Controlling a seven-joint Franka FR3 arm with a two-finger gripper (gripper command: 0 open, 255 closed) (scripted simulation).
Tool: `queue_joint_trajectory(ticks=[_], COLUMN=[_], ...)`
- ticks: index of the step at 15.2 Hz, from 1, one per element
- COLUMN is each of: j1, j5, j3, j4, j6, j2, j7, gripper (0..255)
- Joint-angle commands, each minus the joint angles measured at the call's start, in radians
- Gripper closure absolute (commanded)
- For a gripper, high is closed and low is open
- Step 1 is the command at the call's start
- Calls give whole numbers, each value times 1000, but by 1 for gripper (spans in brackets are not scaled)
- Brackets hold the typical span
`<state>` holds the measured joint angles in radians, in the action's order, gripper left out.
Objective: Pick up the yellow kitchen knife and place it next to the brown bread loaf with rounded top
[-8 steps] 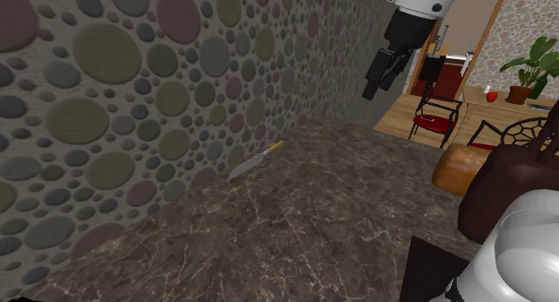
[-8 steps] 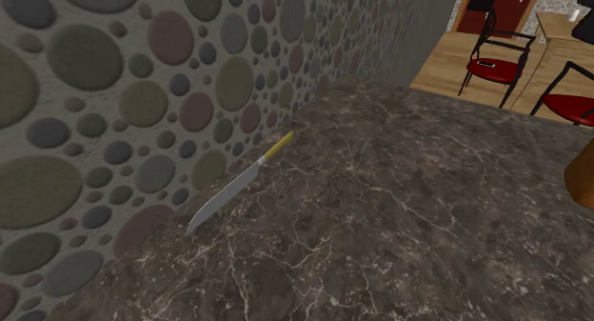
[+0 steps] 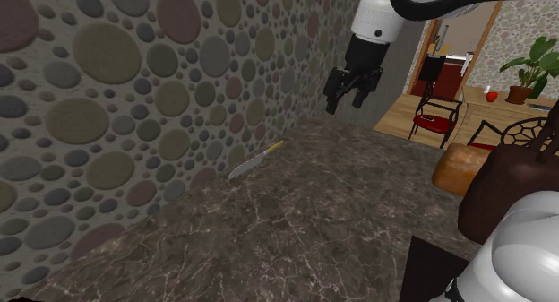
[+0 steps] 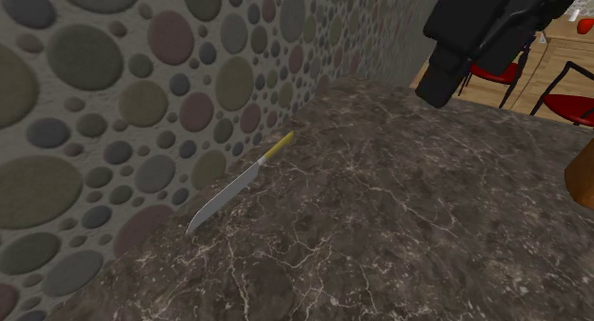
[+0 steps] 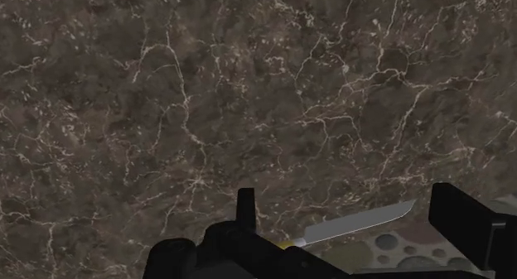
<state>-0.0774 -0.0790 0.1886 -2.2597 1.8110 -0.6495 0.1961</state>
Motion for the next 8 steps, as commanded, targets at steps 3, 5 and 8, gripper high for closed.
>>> queue_joint_trajectory(ticks=[3, 5, 8], j1=[-42, -63, -93], j5=[-24, -28, -23], j3=[75, 109, 155], j4=[29, 53, 98], j6=[78, 115, 166], j2=[128, 199, 311], j7=[193, 287, 428], gripper=[0, 0, 0])
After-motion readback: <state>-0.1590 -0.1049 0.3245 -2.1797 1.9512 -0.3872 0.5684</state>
